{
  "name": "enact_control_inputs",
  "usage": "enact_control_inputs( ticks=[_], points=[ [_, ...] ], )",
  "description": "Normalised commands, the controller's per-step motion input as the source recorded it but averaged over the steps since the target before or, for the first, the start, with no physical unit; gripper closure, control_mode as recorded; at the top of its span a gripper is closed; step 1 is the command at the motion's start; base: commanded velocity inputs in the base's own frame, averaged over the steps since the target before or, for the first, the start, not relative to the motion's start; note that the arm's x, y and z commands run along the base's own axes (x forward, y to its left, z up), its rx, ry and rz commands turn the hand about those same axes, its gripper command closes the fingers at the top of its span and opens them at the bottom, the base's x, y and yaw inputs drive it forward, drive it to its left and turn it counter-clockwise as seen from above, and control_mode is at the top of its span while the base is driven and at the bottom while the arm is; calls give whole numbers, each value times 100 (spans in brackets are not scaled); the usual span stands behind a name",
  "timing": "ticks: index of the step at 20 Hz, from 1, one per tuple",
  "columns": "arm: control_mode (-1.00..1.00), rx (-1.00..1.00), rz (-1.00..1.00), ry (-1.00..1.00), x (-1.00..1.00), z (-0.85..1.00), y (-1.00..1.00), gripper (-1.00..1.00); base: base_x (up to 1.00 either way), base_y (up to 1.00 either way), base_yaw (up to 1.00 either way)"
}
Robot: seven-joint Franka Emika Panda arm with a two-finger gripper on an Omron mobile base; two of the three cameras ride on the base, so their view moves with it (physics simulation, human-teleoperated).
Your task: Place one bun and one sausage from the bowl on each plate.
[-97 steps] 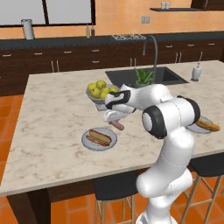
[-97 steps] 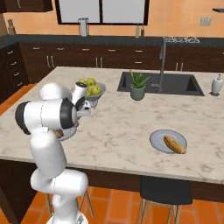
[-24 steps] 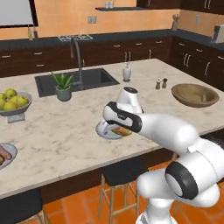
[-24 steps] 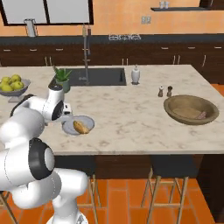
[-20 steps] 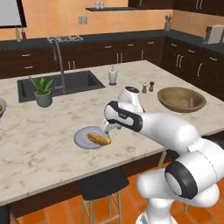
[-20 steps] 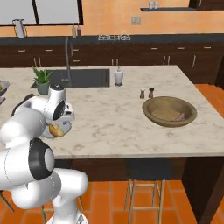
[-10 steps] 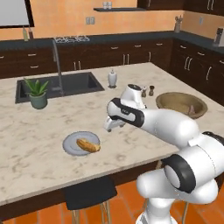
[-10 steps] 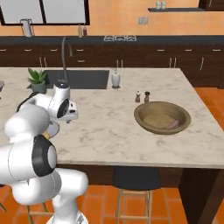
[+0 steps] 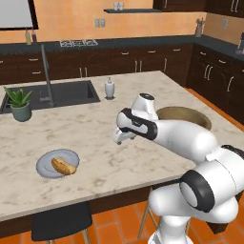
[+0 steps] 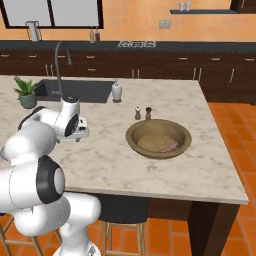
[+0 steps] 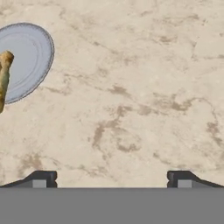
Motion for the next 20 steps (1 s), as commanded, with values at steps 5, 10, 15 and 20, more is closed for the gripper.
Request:
enact_control_inputs(
  ticks=[5, 10, 15, 20],
  points=[
    [-100, 4, -2, 0, 60, 6, 0, -100, 40, -3, 0],
    [-100, -14, -28, 1, 87, 2, -24, -100, 0, 0, 0],
    [-100, -13, -54, 0, 55, -16, -95, -100, 0, 0, 0],
    [-100, -3, -46, 0, 19, 25, -100, -100, 0, 0, 0]
  ],
)
